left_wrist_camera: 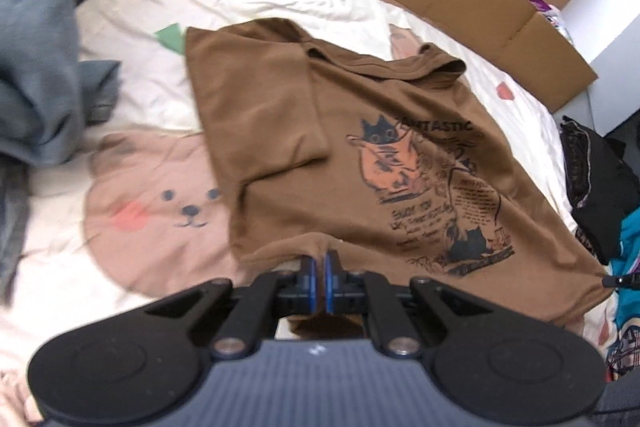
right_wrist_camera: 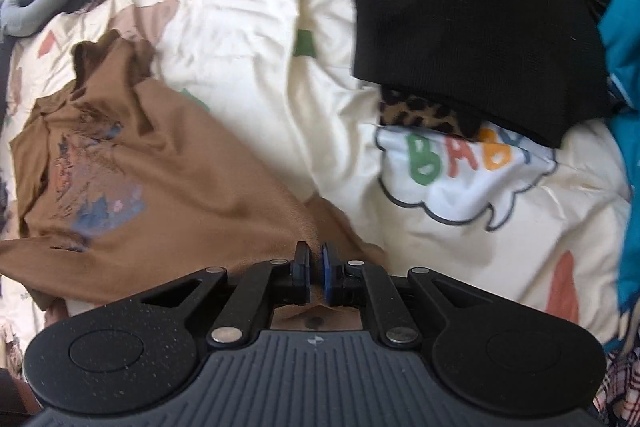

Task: Fold clothes
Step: 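Lay the T-shirt down and open the right tool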

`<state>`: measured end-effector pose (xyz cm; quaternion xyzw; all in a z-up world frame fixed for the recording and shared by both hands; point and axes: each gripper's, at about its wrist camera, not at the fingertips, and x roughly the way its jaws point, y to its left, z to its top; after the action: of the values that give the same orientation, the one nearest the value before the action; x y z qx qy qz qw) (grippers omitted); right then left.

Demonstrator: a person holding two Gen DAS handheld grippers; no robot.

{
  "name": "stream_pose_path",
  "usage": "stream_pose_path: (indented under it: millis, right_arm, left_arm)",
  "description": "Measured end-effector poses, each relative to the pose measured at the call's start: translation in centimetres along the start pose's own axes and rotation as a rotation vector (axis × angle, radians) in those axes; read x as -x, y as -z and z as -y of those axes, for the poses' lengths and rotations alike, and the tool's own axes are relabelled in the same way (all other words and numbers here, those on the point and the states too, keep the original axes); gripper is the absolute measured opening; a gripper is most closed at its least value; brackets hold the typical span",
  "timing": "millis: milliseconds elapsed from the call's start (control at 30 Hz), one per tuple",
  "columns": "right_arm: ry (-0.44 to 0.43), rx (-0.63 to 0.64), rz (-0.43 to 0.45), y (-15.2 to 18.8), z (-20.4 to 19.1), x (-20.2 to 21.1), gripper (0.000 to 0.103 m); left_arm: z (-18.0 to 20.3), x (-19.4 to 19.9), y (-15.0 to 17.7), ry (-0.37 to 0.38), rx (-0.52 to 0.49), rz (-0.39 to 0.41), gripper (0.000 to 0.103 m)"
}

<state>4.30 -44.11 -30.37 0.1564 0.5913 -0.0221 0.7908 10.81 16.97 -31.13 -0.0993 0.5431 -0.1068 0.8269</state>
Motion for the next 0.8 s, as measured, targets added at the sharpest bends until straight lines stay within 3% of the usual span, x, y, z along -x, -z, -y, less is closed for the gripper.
stream_pose_path:
  millis: [33, 267, 667, 800]
  right_arm:
    - [-0.002, 0.006, 0.003, -0.2, -0.2, 0.0, 0.012]
    - [-0.033, 0.027, 0.055, -2.5, -1.2, -0.3, 0.013]
    - [-0.104, 0.115, 0.104, -6.3, -4.6, -3.3, 0.014]
    - [-0.119, 0.146, 0.123, -7.4, -5.8, -4.0, 0.023]
  left_arm:
    - [-0.2, 0.5, 0.1, -0.006, -0.001, -0.006, 0.005]
    - [-0.7, 3.1, 0.9, -0.05, -0.021, -0.05, 0.005]
    - [-3.9, 4.4, 4.3, -0.137, 0.069, -0.138, 0.005]
    - [-4.8, 4.0, 5.5, -0.164, 0.089, -0.17, 0.005]
